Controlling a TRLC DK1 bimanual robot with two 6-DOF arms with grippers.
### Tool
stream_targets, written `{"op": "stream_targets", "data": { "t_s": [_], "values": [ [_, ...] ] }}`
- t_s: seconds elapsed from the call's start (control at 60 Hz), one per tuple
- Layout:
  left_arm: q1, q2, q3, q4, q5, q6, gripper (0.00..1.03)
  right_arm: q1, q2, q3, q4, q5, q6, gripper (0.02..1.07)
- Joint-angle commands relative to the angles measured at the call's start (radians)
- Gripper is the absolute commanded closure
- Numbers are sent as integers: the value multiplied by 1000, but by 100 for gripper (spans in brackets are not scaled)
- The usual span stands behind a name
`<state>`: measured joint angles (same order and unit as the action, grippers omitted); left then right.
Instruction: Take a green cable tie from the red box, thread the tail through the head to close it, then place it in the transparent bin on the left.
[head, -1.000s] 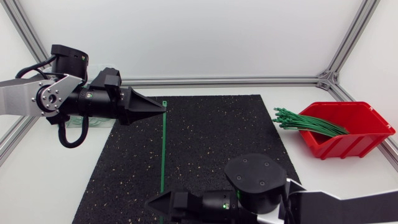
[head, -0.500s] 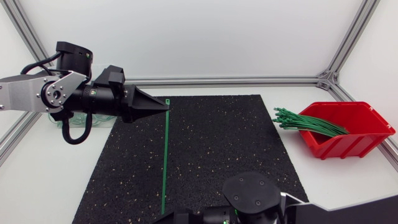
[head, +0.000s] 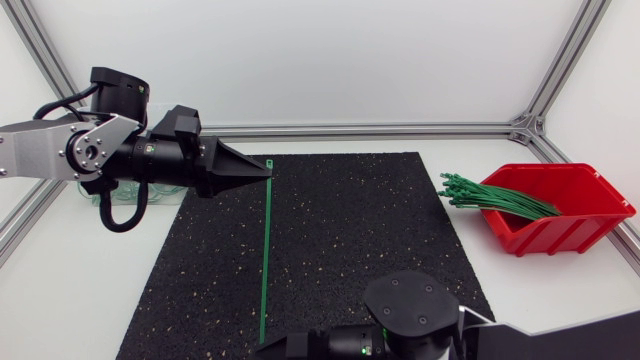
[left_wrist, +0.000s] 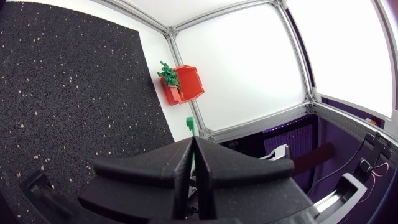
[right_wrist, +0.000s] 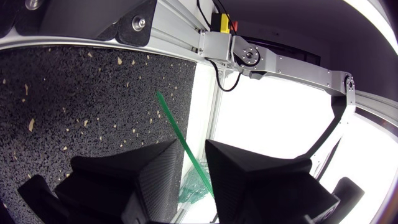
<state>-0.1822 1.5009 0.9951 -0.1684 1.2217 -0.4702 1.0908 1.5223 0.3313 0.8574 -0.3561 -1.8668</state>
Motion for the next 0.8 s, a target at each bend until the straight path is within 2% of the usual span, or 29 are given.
{"op": "stream_targets", "data": {
  "t_s": [0.0,0.1,0.183,0.65,0.783],
  "values": [
    [-8,13,20,-14,2,13,99,-6,-27,-15,5,-6,8,80],
    [-16,12,20,-16,1,13,99,-12,-28,-18,2,-6,6,83],
    [-17,10,22,-17,-2,13,99,-12,-31,-23,2,-4,6,101],
    [-11,-5,17,-22,-4,13,99,-14,-71,-46,-1,0,32,101],
    [-13,-34,4,-22,-5,16,99,-9,-125,-49,-26,-20,118,101]
  ]
}}
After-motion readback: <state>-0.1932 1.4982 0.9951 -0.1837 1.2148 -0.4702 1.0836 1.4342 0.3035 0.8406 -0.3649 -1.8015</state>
